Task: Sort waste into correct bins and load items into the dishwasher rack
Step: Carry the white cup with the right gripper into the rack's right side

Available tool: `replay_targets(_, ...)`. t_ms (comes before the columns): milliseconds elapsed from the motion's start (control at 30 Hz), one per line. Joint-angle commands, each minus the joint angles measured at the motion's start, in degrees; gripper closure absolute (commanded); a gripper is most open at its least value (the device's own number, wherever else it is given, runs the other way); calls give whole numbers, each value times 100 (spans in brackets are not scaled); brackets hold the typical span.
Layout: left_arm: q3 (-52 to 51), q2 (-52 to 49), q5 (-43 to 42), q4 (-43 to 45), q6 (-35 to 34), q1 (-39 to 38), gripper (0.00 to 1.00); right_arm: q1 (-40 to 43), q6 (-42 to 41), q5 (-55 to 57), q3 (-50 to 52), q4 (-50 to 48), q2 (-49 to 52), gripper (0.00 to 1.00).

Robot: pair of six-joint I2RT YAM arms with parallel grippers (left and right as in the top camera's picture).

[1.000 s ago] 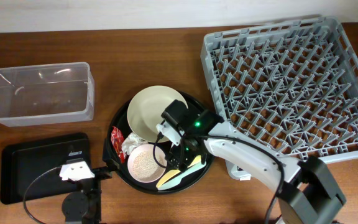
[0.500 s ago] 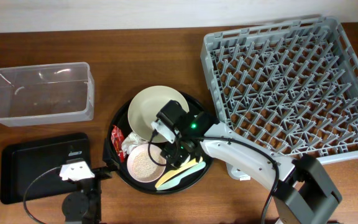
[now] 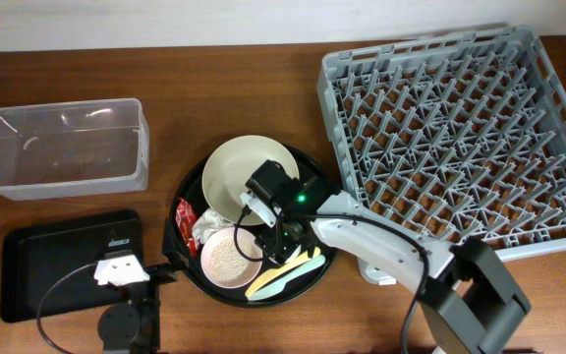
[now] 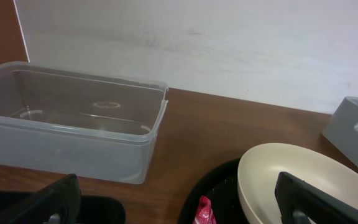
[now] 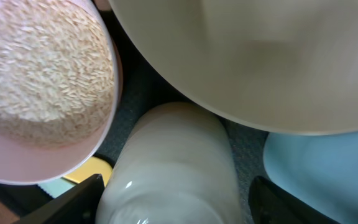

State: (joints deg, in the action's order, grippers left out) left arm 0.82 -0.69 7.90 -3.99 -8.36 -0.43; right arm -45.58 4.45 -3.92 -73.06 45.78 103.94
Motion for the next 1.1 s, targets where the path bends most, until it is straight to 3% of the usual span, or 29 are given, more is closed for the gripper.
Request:
replay_targets(0,-28,33,-59,7,98,28,1,-55,-46,92,-20,52,52,28)
replay_targets(100,-28,33,-59,7,98,28,1,-55,-48,96,-81,83,46,36)
replay_targets(333,-28,33,-59,7,98,28,1,-52,-48,101,-498,468,-68,42)
replay_targets(667,-28,33,-59,7,98,28,1,-52,-76,125,-2302,1993,-299,48)
replay_targets(900,-28,33,-59,7,98,28,1,219,-1016,1746,-4037,3018,-299,50)
replay_targets(1067,-28,33,-59,7,98,28,1,1272,-1453,2251,-4649,3421,-299,53)
